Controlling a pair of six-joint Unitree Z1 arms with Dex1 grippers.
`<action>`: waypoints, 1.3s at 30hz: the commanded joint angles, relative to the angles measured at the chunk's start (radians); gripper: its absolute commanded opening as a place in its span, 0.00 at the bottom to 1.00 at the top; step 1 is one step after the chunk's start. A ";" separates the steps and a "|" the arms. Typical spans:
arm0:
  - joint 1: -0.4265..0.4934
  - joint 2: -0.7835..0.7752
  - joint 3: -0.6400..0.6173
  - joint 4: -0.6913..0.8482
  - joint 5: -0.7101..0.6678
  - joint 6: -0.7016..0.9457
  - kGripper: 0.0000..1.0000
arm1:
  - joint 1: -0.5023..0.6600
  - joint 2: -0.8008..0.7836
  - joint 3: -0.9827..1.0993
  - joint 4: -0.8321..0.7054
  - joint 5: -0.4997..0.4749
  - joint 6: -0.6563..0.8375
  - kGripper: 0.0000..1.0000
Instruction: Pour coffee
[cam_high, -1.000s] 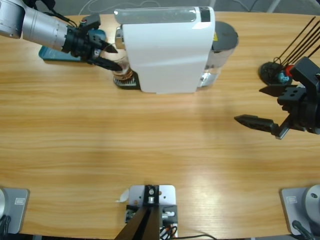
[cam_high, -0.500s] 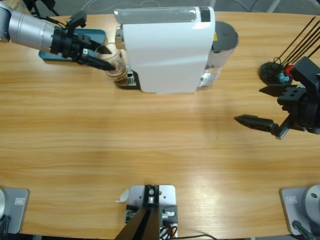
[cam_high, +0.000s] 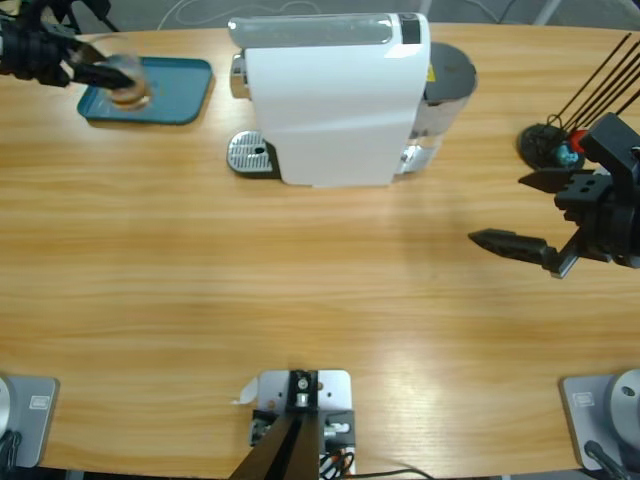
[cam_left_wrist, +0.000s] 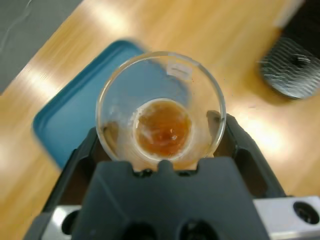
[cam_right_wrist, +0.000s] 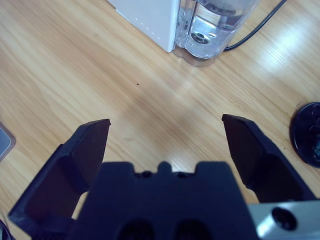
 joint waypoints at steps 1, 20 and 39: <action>-0.013 0.109 0.035 -0.207 0.200 -0.310 0.00 | -0.012 0.004 0.011 -0.007 0.003 0.003 1.00; -0.084 0.283 0.031 -0.429 0.328 -0.473 0.00 | -0.012 0.014 0.014 -0.016 0.001 0.003 1.00; -0.113 0.284 0.072 -0.427 0.423 -0.480 1.00 | -0.015 0.002 0.015 -0.017 -0.004 0.003 1.00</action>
